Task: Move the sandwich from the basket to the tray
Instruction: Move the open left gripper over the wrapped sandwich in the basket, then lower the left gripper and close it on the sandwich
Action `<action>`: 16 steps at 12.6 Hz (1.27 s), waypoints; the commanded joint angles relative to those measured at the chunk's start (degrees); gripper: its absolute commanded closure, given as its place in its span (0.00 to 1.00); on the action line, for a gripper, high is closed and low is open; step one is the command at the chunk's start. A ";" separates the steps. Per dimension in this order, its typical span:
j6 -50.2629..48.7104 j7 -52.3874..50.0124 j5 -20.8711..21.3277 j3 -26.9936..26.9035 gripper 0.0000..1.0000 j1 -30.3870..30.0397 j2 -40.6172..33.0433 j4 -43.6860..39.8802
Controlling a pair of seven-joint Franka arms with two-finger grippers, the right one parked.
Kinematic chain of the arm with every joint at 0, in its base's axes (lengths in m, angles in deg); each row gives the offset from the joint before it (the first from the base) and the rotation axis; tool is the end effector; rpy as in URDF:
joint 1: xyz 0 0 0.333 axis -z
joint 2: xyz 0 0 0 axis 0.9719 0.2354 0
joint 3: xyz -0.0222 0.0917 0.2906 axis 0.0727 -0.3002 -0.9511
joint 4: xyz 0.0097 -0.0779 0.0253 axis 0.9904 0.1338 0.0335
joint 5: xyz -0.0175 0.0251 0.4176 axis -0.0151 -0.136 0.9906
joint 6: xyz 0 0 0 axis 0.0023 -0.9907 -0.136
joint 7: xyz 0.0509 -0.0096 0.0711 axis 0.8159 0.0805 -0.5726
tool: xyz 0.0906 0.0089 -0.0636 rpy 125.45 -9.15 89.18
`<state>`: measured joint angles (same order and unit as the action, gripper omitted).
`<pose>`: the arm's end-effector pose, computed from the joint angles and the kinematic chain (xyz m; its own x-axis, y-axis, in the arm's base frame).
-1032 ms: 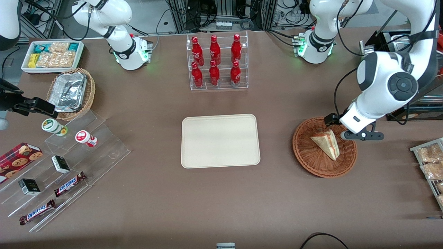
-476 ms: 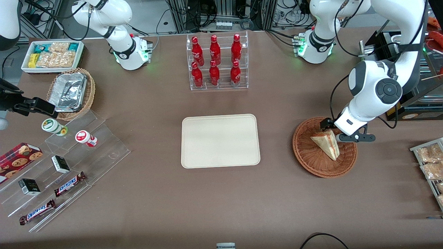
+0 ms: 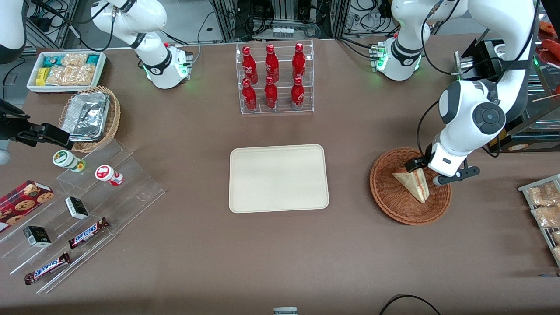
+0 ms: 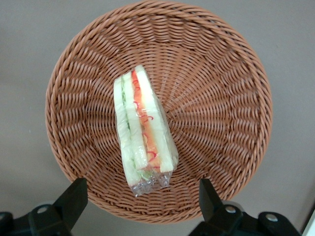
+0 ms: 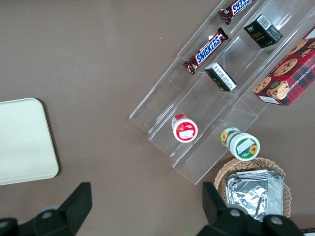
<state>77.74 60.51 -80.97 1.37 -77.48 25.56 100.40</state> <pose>0.5572 -0.0629 0.2889 0.9359 0.3510 -0.0293 0.3507 -0.9364 -0.0142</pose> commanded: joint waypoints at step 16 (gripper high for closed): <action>8.63 -15.90 0.91 -0.65 0.67 -0.32 7.99 0.99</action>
<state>85.51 46.65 -80.97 0.68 -77.54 33.27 101.17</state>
